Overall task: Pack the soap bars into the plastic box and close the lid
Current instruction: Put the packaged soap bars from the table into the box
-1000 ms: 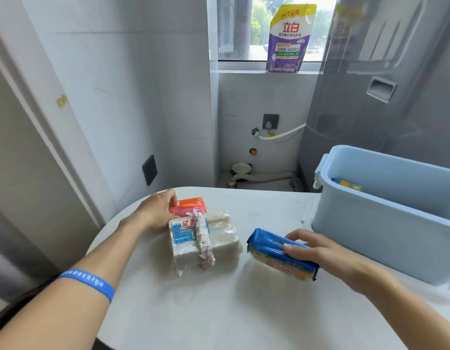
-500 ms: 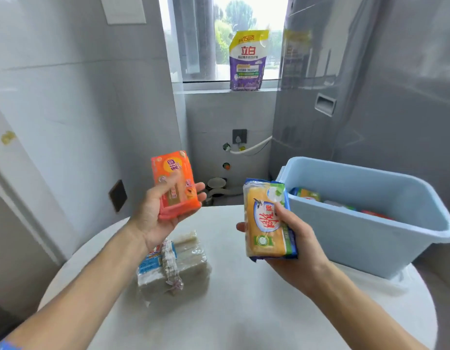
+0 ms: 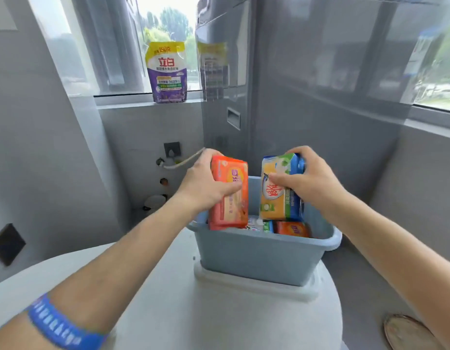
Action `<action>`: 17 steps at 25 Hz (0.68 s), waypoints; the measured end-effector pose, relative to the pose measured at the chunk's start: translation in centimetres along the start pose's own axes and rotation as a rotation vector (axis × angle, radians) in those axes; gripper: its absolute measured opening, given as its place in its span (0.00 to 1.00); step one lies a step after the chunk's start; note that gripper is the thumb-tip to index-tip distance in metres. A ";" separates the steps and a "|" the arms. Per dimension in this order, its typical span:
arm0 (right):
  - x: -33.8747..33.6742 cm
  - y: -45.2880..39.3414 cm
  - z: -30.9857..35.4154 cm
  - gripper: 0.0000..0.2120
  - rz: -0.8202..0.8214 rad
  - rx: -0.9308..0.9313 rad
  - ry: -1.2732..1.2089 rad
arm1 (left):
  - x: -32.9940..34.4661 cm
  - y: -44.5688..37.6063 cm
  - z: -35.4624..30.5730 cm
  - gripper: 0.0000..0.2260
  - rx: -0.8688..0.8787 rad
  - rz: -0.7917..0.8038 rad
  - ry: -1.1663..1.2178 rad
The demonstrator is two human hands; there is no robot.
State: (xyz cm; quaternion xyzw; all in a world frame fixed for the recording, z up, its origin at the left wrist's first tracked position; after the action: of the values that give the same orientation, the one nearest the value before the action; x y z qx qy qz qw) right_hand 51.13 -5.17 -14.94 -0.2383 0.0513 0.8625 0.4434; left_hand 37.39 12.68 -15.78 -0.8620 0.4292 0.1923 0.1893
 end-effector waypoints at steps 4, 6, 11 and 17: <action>1.2 -2.8 -4.2 0.19 0.193 0.059 0.303 | 3.9 -3.7 3.9 0.19 -0.173 0.219 -0.407; 1.4 -3.4 -5.1 0.18 0.319 0.076 0.265 | 4.6 -4.6 4.7 0.19 -0.204 0.299 -0.603; 2.7 -3.4 -5.2 0.14 0.315 -0.237 1.108 | 5.1 -3.3 3.4 0.10 0.173 0.245 -1.071; 3.9 -2.0 -6.5 0.20 0.656 -0.354 1.283 | 2.7 -0.5 5.0 0.23 0.198 0.394 -0.678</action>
State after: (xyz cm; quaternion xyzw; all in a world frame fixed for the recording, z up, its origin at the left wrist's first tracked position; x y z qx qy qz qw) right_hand 53.12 -3.02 -22.24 -0.7358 0.2293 0.6372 0.0007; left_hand 38.44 13.64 -21.31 -0.6285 0.5158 0.4561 0.3617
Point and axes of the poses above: each hand's wrist, its own y-axis away from the middle knuckle, its own x-axis out of the palm, z = x × y, the point moved 6 cm from there along -y, towards the middle knuckle, and after that the axes turned 5 degrees about z, right-handed, at the moved point
